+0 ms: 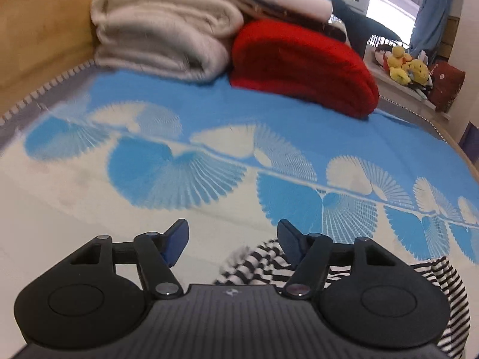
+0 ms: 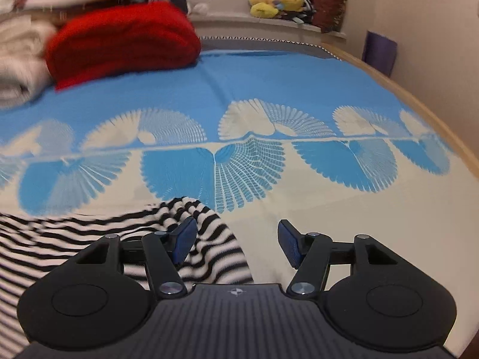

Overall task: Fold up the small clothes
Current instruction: 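Open both grippers and withdraw them from the folded shirt, then close the right gripper on the edge of the folded striped shirt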

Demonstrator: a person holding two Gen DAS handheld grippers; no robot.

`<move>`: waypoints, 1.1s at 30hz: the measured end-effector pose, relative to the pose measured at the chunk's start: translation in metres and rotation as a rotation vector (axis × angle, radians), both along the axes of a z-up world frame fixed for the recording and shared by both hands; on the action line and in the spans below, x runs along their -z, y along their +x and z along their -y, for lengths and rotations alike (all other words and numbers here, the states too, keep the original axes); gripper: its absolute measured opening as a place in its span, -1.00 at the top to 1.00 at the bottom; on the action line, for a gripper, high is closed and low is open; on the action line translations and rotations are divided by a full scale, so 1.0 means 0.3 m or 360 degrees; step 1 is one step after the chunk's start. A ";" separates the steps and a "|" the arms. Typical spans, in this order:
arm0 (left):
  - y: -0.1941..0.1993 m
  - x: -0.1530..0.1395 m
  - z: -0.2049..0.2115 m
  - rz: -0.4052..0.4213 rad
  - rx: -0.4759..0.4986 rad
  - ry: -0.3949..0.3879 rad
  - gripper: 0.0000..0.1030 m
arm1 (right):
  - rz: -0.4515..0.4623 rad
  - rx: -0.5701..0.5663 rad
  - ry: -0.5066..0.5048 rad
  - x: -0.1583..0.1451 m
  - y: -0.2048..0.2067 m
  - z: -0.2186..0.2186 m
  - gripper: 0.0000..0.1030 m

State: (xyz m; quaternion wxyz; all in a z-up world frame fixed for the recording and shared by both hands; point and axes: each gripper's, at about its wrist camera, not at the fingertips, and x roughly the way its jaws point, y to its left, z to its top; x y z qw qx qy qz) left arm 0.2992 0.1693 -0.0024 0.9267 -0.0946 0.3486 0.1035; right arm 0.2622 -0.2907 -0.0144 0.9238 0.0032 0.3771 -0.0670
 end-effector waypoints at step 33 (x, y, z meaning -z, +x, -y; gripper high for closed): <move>-0.249 0.281 -0.067 -0.0694 -0.0002 -0.0179 -0.34 | -0.0515 -0.0130 0.0201 0.174 -0.260 0.112 -0.21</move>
